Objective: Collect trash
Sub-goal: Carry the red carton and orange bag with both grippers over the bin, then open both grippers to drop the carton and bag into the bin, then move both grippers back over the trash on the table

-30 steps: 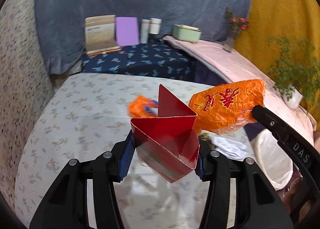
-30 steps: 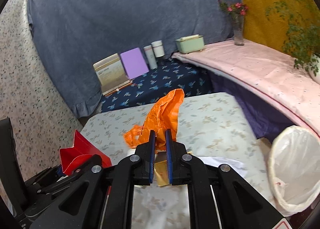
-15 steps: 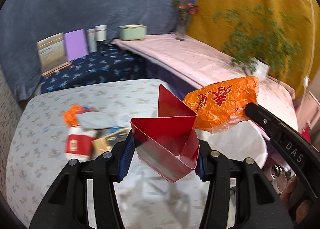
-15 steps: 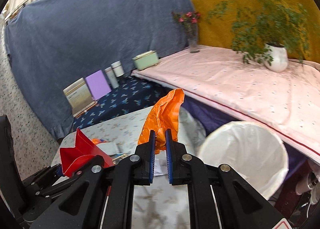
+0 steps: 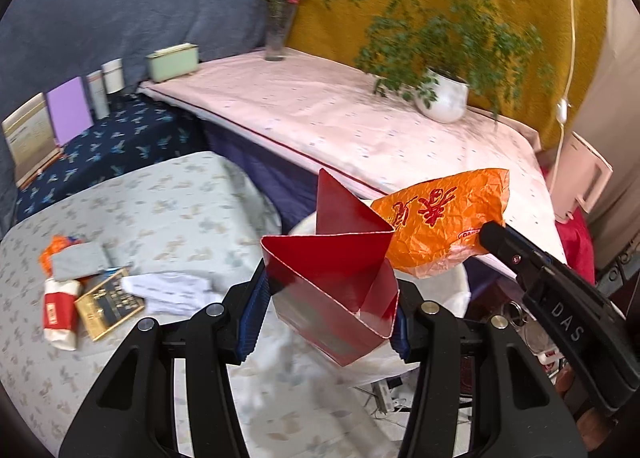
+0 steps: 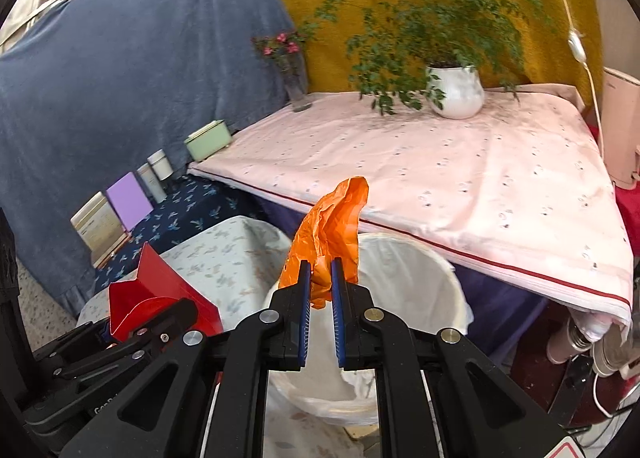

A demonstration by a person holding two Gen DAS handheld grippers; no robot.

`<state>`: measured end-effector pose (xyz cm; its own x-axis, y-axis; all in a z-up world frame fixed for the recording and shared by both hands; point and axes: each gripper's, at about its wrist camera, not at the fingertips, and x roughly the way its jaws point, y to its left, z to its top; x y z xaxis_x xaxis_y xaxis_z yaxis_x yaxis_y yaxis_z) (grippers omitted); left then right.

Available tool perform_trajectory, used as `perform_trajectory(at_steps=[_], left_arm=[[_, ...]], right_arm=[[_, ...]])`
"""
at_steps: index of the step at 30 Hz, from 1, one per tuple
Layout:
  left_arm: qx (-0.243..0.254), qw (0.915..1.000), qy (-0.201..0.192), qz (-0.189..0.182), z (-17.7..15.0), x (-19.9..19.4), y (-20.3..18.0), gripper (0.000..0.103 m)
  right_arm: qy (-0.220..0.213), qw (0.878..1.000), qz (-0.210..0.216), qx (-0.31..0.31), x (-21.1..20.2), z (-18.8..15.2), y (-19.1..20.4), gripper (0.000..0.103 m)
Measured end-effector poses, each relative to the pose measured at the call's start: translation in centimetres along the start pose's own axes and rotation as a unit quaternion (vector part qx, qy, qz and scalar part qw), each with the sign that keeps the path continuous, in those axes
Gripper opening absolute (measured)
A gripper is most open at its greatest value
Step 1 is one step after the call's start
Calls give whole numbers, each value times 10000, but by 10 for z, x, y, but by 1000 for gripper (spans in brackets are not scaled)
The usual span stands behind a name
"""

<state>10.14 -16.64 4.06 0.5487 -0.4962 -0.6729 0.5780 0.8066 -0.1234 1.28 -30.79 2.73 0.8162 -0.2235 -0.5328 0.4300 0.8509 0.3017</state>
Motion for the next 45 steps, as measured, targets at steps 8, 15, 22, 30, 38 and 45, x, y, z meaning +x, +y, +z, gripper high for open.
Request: perform_trajectory(at_steps=[8,15,22,30,38,45], left_arm=[[136,9995,91,-272,5,22,-21,50],[-96,9997,151,-186,6,32,-15,67],[-177,9996,208,-66,2,35,-6,68],[-209,9995,219,70,-1,33,4,69],[-341,9990,172,244,-5,26,21,78],[-462,9981,127,393,-8,21,36,79]], right_arm=[[70,9995,-180,256,4,-5,-35,10],[150,9992,-184,316,12,-7,-43,10],[193,9993,-130,302,18,-7,-40,10],[322,9991,-64,283,29,-9,-34,10],[448,9988,-66,177,38,-13,-21,18],[412,9991,-61,89,34,-14,-8,38]])
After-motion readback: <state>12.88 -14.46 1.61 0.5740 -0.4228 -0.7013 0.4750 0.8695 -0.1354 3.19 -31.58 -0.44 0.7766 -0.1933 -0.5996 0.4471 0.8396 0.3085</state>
